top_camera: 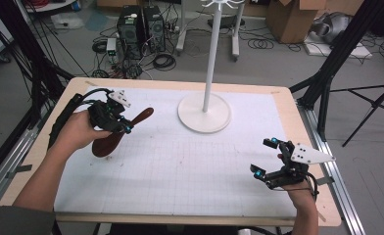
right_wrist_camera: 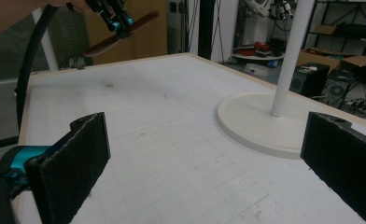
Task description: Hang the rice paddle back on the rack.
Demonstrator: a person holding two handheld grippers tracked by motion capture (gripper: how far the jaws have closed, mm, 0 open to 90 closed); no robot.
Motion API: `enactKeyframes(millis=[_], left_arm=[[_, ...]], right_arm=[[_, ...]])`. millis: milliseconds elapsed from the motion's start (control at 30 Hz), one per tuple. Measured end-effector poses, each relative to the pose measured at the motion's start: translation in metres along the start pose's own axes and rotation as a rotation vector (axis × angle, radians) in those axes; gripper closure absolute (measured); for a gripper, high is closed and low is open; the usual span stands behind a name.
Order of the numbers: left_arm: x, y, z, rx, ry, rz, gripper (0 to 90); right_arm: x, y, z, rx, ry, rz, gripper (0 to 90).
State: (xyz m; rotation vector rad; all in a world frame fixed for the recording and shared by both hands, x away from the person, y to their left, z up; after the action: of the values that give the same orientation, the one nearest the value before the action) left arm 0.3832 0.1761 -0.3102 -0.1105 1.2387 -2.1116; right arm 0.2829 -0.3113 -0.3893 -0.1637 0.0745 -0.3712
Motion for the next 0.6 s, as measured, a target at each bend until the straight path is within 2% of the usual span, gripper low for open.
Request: enactKeyframes(millis=[100,233,400,433,600], left_arm=[[-0.003,-0.006,0.003,0.031,-0.012,-0.013,78.4],[-0.007,-0.015,0.007,0.108,-0.023,-0.019,78.3],[-0.011,-0.025,0.012,0.166,-0.040,-0.033,78.4],[-0.012,-0.027,0.013,0.180,-0.050,-0.051,78.4],[-0.015,-0.034,0.016,0.235,-0.065,-0.045,78.4]], right_arm=[[0.000,0.000,0.000,-0.002,0.000,0.000,0.5],[0.000,0.000,0.000,-0.002,0.002,0.001,0.5],[0.000,-0.001,0.000,0.003,0.001,0.001,0.5],[0.000,-0.001,0.000,0.004,0.001,0.001,0.5],[0.000,-0.002,0.001,0.006,-0.003,0.001,0.5]])
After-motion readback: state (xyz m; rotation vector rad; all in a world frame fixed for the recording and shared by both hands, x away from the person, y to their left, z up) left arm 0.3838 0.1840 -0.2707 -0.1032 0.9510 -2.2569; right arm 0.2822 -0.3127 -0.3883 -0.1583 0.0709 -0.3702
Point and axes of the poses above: each handheld gripper's, and its own axes: y roughly forward along the jaws, z roughly out of its top, x roughly to its right, the point moved 2 cm from there along y, roughly forward along the jaws, and after that the axes turned 12 degrees about z, right-handed, at the moved point
